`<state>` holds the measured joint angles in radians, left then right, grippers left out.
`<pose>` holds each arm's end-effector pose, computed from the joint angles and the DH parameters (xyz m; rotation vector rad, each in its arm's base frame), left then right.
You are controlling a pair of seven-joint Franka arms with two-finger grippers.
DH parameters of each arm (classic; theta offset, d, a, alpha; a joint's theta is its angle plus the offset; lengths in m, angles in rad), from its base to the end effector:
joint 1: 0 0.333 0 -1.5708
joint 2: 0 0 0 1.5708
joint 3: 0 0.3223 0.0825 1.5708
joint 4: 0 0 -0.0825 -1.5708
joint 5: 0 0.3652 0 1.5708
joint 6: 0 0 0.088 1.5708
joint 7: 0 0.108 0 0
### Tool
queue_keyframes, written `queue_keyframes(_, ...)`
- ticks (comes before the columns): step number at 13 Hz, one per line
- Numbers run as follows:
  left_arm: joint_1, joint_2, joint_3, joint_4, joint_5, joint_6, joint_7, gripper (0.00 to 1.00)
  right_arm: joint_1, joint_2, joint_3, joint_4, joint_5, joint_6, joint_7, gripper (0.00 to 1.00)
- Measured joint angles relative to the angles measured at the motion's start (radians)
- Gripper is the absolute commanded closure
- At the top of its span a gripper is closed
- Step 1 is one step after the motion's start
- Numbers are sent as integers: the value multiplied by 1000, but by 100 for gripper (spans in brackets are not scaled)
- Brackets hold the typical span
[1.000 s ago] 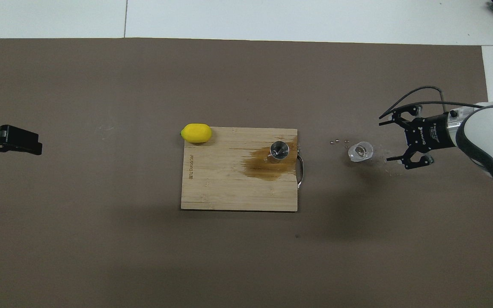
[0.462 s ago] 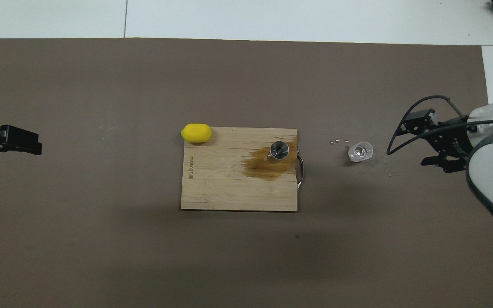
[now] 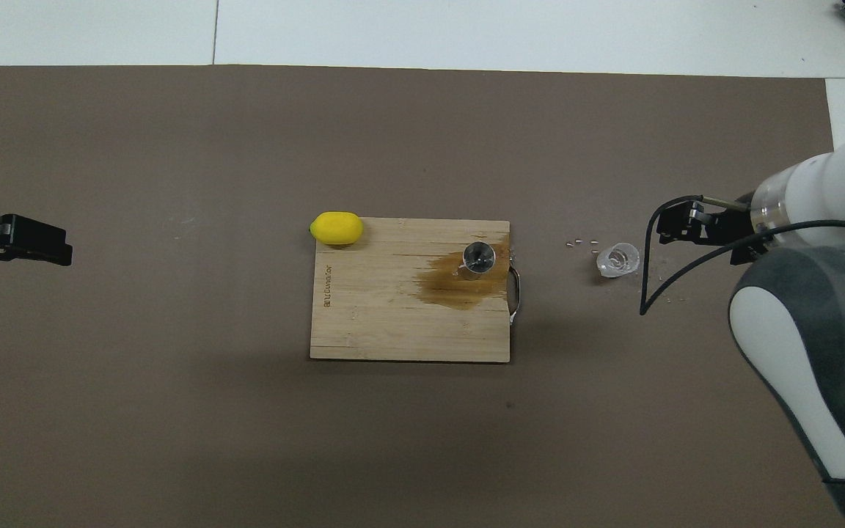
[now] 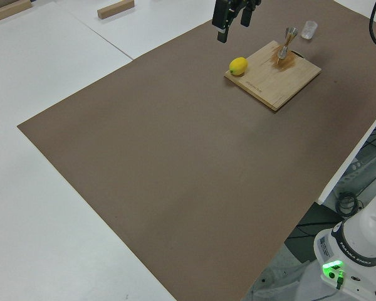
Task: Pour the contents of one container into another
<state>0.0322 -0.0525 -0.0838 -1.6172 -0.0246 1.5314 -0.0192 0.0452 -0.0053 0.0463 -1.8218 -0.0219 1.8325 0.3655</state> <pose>0.5137 -0.0305 0.6330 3.1217 -0.0512 -0.0534 0.5427 0.0481 0.5404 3.0961 -0.4182 0.0319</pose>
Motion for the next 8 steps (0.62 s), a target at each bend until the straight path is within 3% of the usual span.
queue_keyframes(3,0,0,0,0,0,0,0,0,-16,-1,-10,139,-6,-142,-151,1)
queue_keyframes(8,0,0,0,0,0,0,0,0,-56,32,-20,327,4,-331,-172,0)
